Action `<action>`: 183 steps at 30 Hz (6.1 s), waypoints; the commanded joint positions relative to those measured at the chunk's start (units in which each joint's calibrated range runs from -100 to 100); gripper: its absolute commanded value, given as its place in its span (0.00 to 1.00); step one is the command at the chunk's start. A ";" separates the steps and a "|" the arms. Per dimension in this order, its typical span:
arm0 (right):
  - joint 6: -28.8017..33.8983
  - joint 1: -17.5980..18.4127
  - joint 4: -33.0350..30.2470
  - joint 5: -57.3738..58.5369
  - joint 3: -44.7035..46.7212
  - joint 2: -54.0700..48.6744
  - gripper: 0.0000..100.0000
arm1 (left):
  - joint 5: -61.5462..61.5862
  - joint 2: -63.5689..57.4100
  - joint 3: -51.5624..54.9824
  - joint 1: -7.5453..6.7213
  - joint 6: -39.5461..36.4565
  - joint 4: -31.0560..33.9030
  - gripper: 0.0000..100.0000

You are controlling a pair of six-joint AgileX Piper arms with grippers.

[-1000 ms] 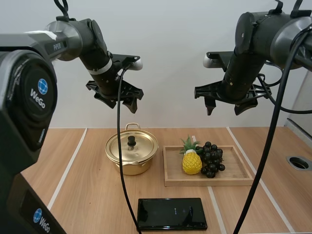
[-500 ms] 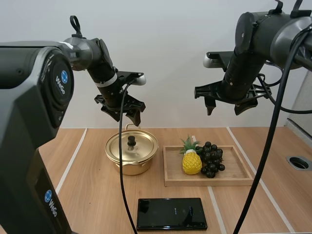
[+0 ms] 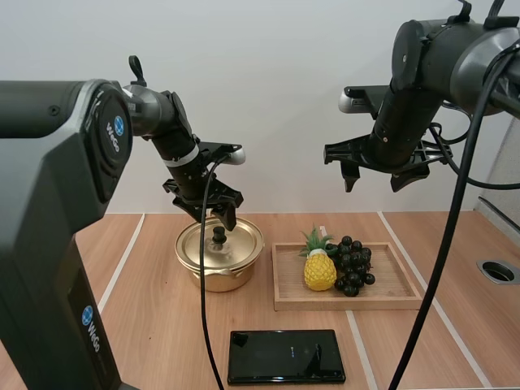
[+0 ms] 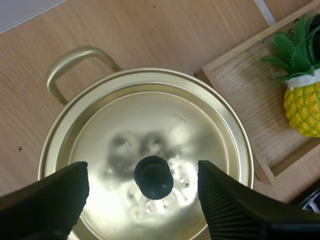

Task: Open the pot, put the grape inside, and close it

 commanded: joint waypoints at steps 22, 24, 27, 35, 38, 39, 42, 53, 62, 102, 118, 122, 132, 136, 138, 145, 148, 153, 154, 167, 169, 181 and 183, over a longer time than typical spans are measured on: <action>0.40 -0.19 0.14 -0.32 0.20 -0.55 1.00 | -9.72 0.04 4.52 -0.07 4.11 -2.96 1.00; 0.40 -0.19 0.14 -0.32 0.20 -0.55 1.00 | -9.56 0.04 4.52 -0.07 5.50 -4.28 1.00; 0.40 -0.19 0.14 -0.32 0.20 -0.55 1.00 | -7.74 0.04 4.52 -0.07 7.14 -5.92 1.00; 0.40 -0.19 0.14 -0.32 0.20 -0.55 1.00 | -0.13 3.22 4.52 -0.07 2.49 -5.78 0.02; 0.40 -0.19 0.14 -0.32 0.20 -0.55 1.00 | 0.79 5.10 4.52 -0.07 1.65 -4.69 0.02; 0.40 -0.19 0.14 -0.32 0.20 -0.55 1.00 | 0.60 5.42 4.52 -0.07 1.40 -4.37 0.02; 0.40 -0.19 0.14 -0.32 0.20 -0.55 1.00 | -1.34 5.67 4.52 -0.07 1.27 -4.01 0.02; 0.40 -0.19 0.14 -0.32 0.20 -0.55 1.00 | -0.49 5.55 -2.06 -0.07 -4.10 -3.48 0.02; 0.40 -0.19 0.14 -0.32 0.20 -0.55 1.00 | -0.87 -0.55 -7.23 -0.07 -4.41 -3.48 0.02; 0.40 -0.19 0.14 -1.88 0.20 -0.43 1.00 | -25.79 -41.23 -36.01 -0.07 -11.96 1.92 0.01; 0.40 -0.19 -0.25 -2.10 0.20 6.17 1.00 | -24.79 -44.54 -60.37 -0.07 -16.72 9.74 0.00; 0.40 -0.19 -0.25 -1.73 0.20 10.78 1.00 | -23.49 -44.83 -63.93 -0.07 -16.72 9.83 0.00; 0.40 -0.19 -0.79 -1.91 0.20 20.40 1.00 | -19.30 -44.83 -65.67 -0.07 -16.72 9.83 0.00; 0.91 -0.19 -2.48 -1.91 0.20 23.95 1.00 | -19.30 -44.83 -65.67 -0.07 -16.72 9.83 0.00; 1.69 -0.19 -3.15 -2.04 0.20 25.66 1.00 | -19.30 -44.83 -65.67 -0.07 -16.72 9.83 0.00; 3.10 -0.19 -5.30 -2.96 0.20 30.60 1.00 | -19.33 -44.83 -65.67 -0.07 -16.72 10.31 0.00; 3.10 -0.19 -5.30 -2.96 0.20 32.26 1.00 | -19.33 -44.83 -65.67 -0.07 -16.72 10.78 0.00; 3.10 -0.19 -5.30 -2.96 0.20 35.26 1.00 | -19.33 -44.83 -65.67 -0.07 -16.72 10.78 0.00; 3.10 -0.19 -5.30 -2.96 0.20 35.87 1.00 | -19.33 -44.83 -65.67 -0.07 -16.72 10.78 0.00; 1.59 -0.19 -5.17 -3.64 1.80 40.29 0.60 | -19.33 -44.83 -65.67 -0.07 -16.72 11.45 0.00; 3.07 -0.19 -5.17 -2.49 2.22 40.17 0.00 | -19.33 -44.83 -65.67 -0.07 -16.72 11.45 0.00; 4.90 -0.19 -5.44 -3.45 2.11 33.22 0.00 | -19.33 -44.83 -65.67 -0.07 -16.72 11.60 0.00; 4.90 -0.19 -5.44 -4.58 2.11 30.36 0.00 | -19.33 -44.83 -65.67 -0.07 -16.72 11.60 0.00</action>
